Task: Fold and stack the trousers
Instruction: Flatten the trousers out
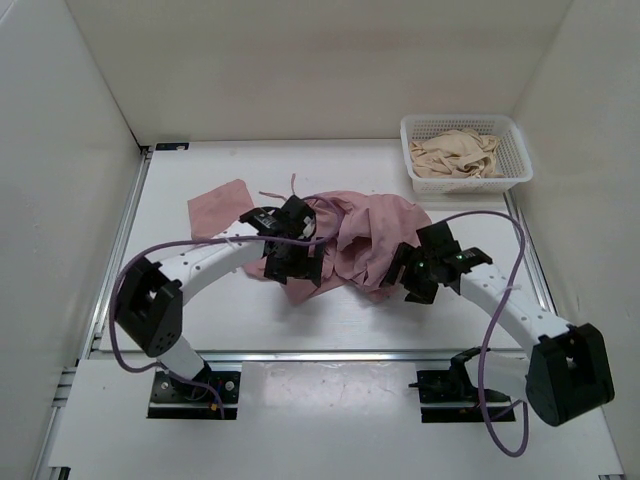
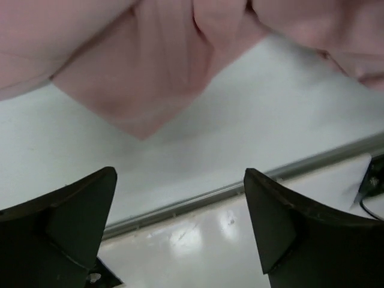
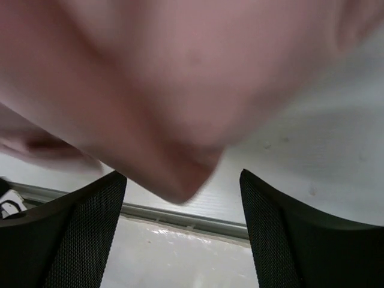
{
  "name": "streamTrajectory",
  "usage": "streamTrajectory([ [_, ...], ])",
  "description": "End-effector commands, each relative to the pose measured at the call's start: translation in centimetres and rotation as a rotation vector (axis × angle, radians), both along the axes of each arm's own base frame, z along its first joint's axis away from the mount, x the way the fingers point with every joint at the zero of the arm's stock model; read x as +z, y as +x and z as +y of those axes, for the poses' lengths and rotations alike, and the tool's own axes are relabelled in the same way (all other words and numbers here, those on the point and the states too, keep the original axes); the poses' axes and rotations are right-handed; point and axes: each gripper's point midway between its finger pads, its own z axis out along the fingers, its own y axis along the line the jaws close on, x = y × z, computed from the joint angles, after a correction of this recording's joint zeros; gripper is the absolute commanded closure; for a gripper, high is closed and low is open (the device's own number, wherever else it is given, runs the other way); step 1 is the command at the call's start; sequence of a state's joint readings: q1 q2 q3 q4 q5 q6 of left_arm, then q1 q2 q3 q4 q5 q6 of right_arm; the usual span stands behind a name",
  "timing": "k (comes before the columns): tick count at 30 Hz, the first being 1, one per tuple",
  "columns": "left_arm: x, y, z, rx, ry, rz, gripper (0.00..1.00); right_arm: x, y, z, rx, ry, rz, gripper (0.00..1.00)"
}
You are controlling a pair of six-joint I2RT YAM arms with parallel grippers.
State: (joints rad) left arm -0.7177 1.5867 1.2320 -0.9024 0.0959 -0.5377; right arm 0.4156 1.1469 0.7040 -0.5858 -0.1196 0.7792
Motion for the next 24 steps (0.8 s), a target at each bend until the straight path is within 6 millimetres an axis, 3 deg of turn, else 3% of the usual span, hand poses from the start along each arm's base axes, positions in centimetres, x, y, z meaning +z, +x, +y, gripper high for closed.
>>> streamTrajectory([
  [1, -1.6, 1.6, -0.5, 0.013, 0.026, -0.038, 0.0, 2.7, 3.7, 2.0, 0.04, 0.05, -0.118, 0.19],
  [5, -4.9, 2.3, -0.6, 0.016, 0.11, -0.006, 0.0, 3.0, 6.0, 3.0, 0.055, 0.043, -0.125, 0.17],
  [7, -5.8, 2.4, -0.6, 0.01, 0.14, -0.013, 0.05, 3.6, 6.9, 3.1, 0.046, 0.051, -0.146, 0.26],
  [9, -6.7, 2.5, -0.6, 0.007, 0.177, -0.015, 0.3, 4.0, 7.7, 3.4, 0.046, 0.056, -0.157, 0.39],
  [10, -6.7, 2.7, -0.4, 0.011, 0.188, -0.025, 0.42, 4.2, 8.2, 3.2, 0.032, 0.039, -0.174, 0.6],
  [11, -7.0, 3.1, 0.1, 0.021, 0.218, -0.04, 0.73, 3.4, 8.4, 2.9, 0.031, 0.025, -0.156, 0.75],
  [12, -7.0, 3.2, 0.2, 0.033, 0.223, -0.045, 0.87, 3.9, 8.6, 2.8, 0.026, 0.02, -0.164, 0.88],
  [13, -6.7, 3.7, 0.2, 0.044, 0.215, -0.053, 0.9, 3.9, 9.2, 2.0, 0.009, 0.008, -0.156, 1.0],
  [14, -6.8, 3.6, 0.9, 0.043, 0.232, -0.038, 0.9, 4.1, 9.3, 1.7, 0.008, 0.002, -0.158, 1.0],
  [16, -4.4, 4.7, 1.4, 0.072, 0.232, -0.095, 0.9, 6.7, 9.7, 0.5, -0.007, -0.034, -0.216, 1.0],
  [17, -2.9, 5.5, 2.6, 0.107, 0.251, -0.117, 0.9, 7.8, 9.9, 0.1, -0.013, -0.051, -0.242, 1.0],
  [20, 3.7, 6.8, 4.3, 0.144, 0.193, -0.234, 0.9, 12.8, 10.8, -2.1, -0.055, -0.086, -0.352, 1.0],
  [21, 6.3, 6.1, 5.5, 0.163, 0.174, -0.256, 0.9, 13.9, 11.3, -3.0, -0.076, -0.103, -0.374, 1.0],
  [23, 9.6, 6.1, 7.4, 0.193, 0.161, -0.302, 0.9, 17.9, 12.5, -3.7, -0.078, -0.112, -0.472, 1.0],
  [24, 12.7, 6.0, 8.1, 0.206, 0.121, -0.361, 0.9, 17.6, 13.7, -4.2, -0.085, -0.133, -0.452, 1.0],
])
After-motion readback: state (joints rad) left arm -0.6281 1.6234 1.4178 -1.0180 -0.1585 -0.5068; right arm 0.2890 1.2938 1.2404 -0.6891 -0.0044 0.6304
